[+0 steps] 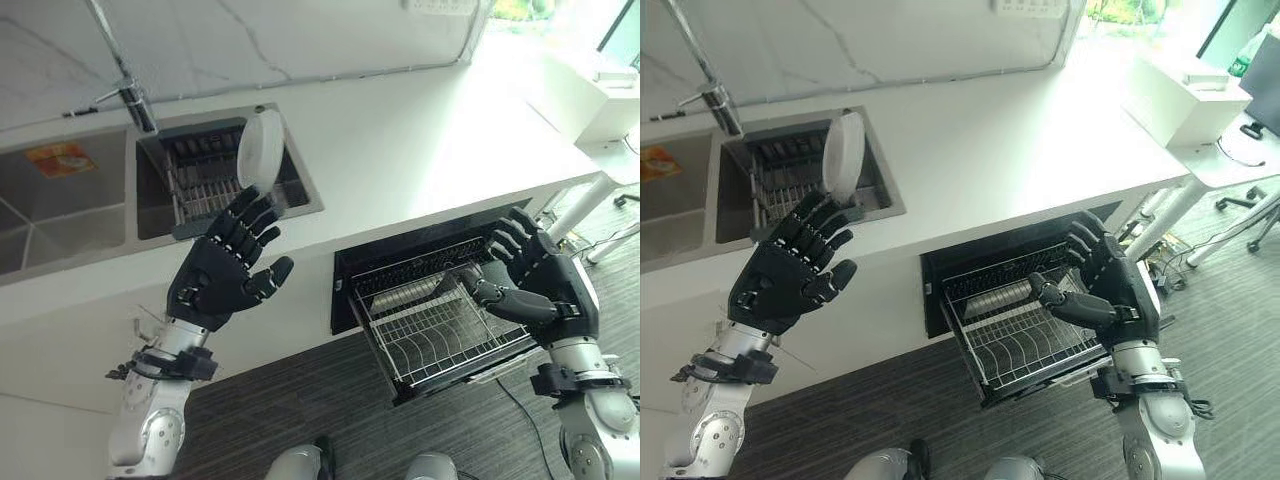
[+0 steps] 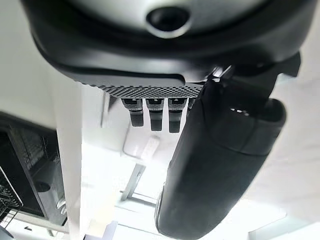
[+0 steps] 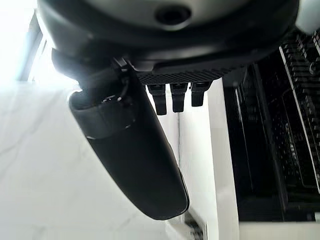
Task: Place the dishes in the dishwasher.
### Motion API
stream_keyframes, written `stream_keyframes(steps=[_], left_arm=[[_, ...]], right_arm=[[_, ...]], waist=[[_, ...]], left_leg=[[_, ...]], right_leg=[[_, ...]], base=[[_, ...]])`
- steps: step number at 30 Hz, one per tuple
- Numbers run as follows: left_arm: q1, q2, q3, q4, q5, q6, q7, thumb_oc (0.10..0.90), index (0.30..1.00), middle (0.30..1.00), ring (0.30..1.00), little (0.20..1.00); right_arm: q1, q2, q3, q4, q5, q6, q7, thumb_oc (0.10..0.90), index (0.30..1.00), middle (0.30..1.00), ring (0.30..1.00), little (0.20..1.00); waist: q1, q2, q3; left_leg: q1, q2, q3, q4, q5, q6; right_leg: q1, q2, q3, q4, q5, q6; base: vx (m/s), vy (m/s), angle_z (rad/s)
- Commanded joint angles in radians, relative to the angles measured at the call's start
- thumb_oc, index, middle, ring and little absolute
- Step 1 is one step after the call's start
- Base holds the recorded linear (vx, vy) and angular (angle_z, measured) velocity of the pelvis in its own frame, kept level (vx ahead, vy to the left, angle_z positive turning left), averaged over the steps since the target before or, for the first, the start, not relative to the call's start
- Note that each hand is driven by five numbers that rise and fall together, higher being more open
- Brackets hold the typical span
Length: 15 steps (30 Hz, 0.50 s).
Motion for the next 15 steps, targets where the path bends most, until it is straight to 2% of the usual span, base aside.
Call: stream_keyframes(steps=[1,3,5,9,15], left_arm=[[-0.036,0.033,0.036,-0.175,-0.016,-0.08,-0.014,0.8,0.9,0.9,0.9,0.9],[-0.048,0.033,0.018,-0.174,-0.013,-0.087,-0.022,0.8,0.9,0.9,0.9,0.9],[-0.064,0.023,-0.014,-0.171,0.007,-0.106,-0.036,0.8,0.9,0.9,0.9,0.9],[-0.062,0.026,-0.02,-0.17,-0.001,-0.122,-0.048,0.8,0.9,0.9,0.9,0.9],[-0.054,0.03,-0.03,-0.182,0.007,-0.181,-0.048,0.8,0.9,0.9,0.9,0.9]], right_arm=[[-0.124,-0.083,-0.049,-0.035,0.041,-0.11,-0.035,0.8,0.9,0.9,0.9,0.9],[-0.131,-0.101,-0.049,-0.029,0.048,-0.112,-0.054,0.8,0.9,0.9,0.9,0.9],[-0.135,-0.125,-0.056,-0.023,0.068,-0.114,-0.065,0.8,0.9,0.9,0.9,0.9],[-0.123,-0.136,-0.058,-0.028,0.084,-0.114,-0.063,0.8,0.9,0.9,0.9,0.9],[-0.122,-0.133,-0.04,-0.032,0.079,-0.091,-0.063,0.8,0.9,0.9,0.9,0.9]], waist=[[0.008,0.014,-0.086],[0.008,0.004,-0.092],[-0.002,-0.011,-0.105],[-0.004,-0.014,-0.114],[-0.006,0.003,-0.125]], left_leg=[[0.089,0.092,-0.046,-0.054,-0.074,-0.14],[0.071,0.065,-0.081,-0.054,-0.061,-0.129],[0.052,0.018,-0.128,-0.054,-0.044,-0.128],[0.044,0.002,-0.135,-0.054,-0.039,-0.131],[0.032,0.025,-0.118,-0.054,-0.016,-0.157]], right_leg=[[0.037,0.149,-0.03,-0.065,-0.096,0.002],[0.036,0.232,-0.013,-0.065,-0.144,-0.019],[0.021,0.33,0.046,-0.065,-0.236,-0.065],[0.011,0.339,0.064,-0.065,-0.258,-0.072],[0.006,0.353,0.058,-0.065,-0.29,-0.085]], base=[[-0.02,0.145,-0.15],[-0.04,0.109,0.33],[-0.07,0.044,1.01],[-0.05,-0.066,0.26],[-0.08,-0.118,0.14]])
